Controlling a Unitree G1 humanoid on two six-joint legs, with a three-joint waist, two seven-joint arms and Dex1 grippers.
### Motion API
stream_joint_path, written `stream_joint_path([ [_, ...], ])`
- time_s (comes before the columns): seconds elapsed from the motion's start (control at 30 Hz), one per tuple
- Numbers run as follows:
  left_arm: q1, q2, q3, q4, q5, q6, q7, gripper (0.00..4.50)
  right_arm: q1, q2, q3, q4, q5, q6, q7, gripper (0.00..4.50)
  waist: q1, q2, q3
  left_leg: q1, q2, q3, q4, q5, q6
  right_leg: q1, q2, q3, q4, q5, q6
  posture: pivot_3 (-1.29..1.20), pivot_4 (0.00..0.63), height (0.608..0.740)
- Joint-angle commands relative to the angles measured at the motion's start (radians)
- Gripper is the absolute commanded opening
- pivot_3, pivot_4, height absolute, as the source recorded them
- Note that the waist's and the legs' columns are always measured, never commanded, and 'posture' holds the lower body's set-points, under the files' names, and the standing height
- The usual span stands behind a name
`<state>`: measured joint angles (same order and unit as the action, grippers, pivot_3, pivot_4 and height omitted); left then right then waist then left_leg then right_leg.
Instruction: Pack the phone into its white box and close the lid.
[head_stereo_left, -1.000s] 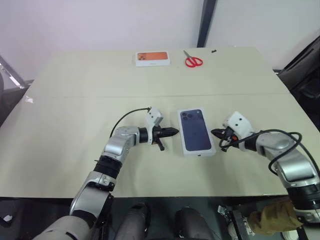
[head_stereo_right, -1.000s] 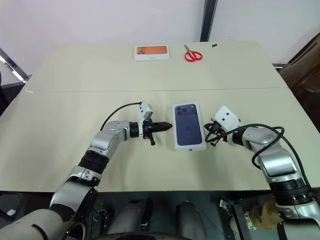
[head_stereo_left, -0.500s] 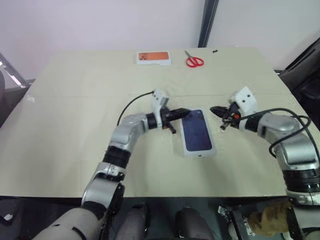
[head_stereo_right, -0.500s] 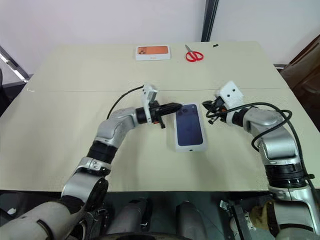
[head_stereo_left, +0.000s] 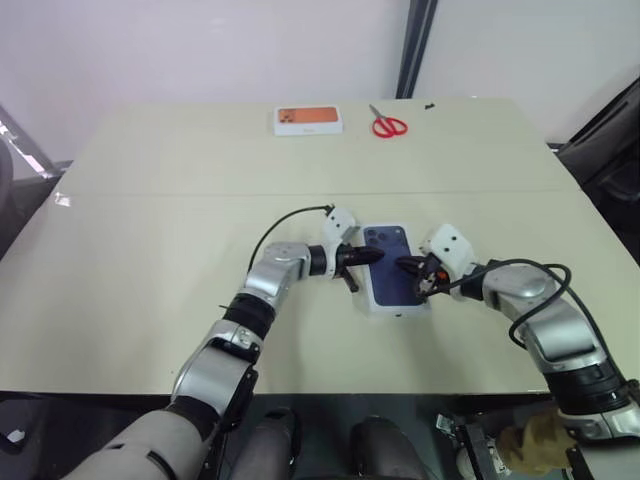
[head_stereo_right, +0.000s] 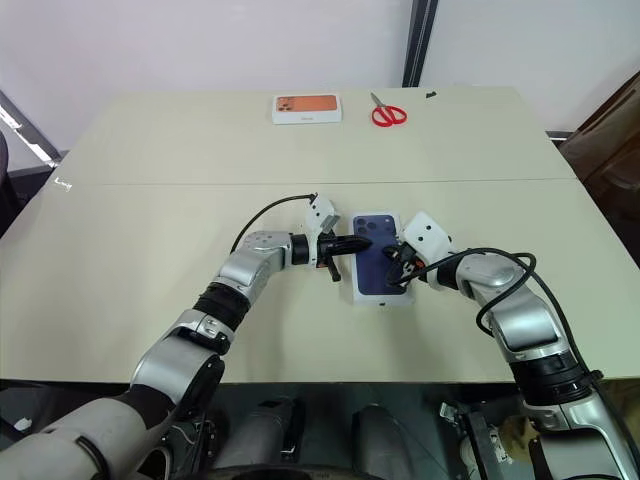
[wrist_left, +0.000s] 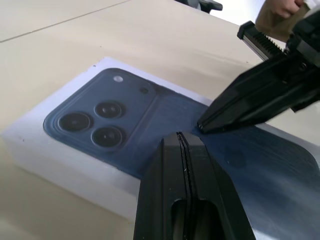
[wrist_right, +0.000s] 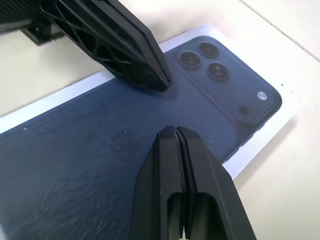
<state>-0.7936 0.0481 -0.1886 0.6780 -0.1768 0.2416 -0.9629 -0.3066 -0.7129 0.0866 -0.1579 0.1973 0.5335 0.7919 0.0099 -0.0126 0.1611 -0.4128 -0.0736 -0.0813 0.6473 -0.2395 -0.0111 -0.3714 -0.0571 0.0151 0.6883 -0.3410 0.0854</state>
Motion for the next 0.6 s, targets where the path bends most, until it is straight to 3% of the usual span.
stream_joint_path([
  [0.03,0.057,0.039,-0.004,-0.096,-0.040,0.074,-0.087,0.00,0.045,-0.033,-0.023,-0.059,0.056,0.044,0.067,0.05,-0.001,0.000,0.000,0.000,0.000,0.000,0.000,0.000,0.000,0.000,0.000,0.000,-0.001,0.000,0.000,0.00,0.150,0.740],
  [0.1,0.077,0.076,0.023,-0.168,-0.076,0.113,-0.110,0.25,0.028,-0.019,-0.073,-0.063,0.095,0.077,0.052,0.01,-0.004,0.000,0.000,0.000,0.000,0.000,0.000,0.000,0.000,0.001,0.000,0.000,-0.001,0.000,0.000,0.00,0.150,0.740],
  [0.17,0.081,0.102,0.050,-0.211,-0.103,0.145,-0.110,0.87,0.001,0.002,-0.121,-0.049,0.136,0.118,0.031,0.00,-0.005,0.000,0.000,0.000,0.000,0.000,0.000,0.000,0.000,0.000,0.000,0.000,-0.001,0.000,0.000,0.00,0.150,0.740],
  [0.2,0.083,0.121,0.067,-0.233,-0.109,0.138,-0.105,1.32,-0.009,0.007,-0.143,-0.045,0.155,0.129,0.026,0.26,-0.005,0.000,0.000,0.000,0.000,-0.001,0.000,0.000,0.000,0.000,0.000,0.000,-0.001,0.000,0.000,0.00,0.150,0.740],
  [0.3,0.092,0.183,0.108,-0.296,-0.135,0.157,-0.105,2.76,-0.020,0.005,-0.174,-0.038,0.165,0.120,0.016,1.31,-0.006,0.000,0.000,0.000,0.000,-0.001,-0.001,0.000,0.000,-0.001,0.000,0.000,-0.001,0.000,0.000,0.00,0.150,0.740],
  [0.4,0.178,0.315,0.157,-0.408,-0.162,0.171,-0.148,4.42,-0.007,0.000,-0.218,-0.052,0.201,0.127,0.024,2.96,-0.016,0.000,0.000,0.000,0.000,-0.001,-0.002,0.000,0.000,-0.001,0.000,0.000,-0.002,0.000,0.000,0.00,0.150,0.740],
  [0.5,0.263,0.365,0.199,-0.478,-0.192,0.176,-0.126,4.50,0.008,-0.011,-0.236,-0.076,0.227,0.137,0.039,4.43,-0.021,0.001,0.000,0.000,0.000,-0.001,-0.003,0.000,0.000,-0.001,0.000,0.001,-0.003,0.000,0.000,0.00,0.150,0.740],
  [0.6,0.339,0.402,0.215,-0.545,-0.192,0.164,-0.112,4.50,0.020,-0.028,-0.254,-0.073,0.240,0.130,0.058,4.43,-0.018,0.001,0.001,0.000,0.000,-0.001,-0.002,0.000,0.000,-0.001,-0.001,0.000,-0.003,0.000,0.000,0.00,0.150,0.740],
])
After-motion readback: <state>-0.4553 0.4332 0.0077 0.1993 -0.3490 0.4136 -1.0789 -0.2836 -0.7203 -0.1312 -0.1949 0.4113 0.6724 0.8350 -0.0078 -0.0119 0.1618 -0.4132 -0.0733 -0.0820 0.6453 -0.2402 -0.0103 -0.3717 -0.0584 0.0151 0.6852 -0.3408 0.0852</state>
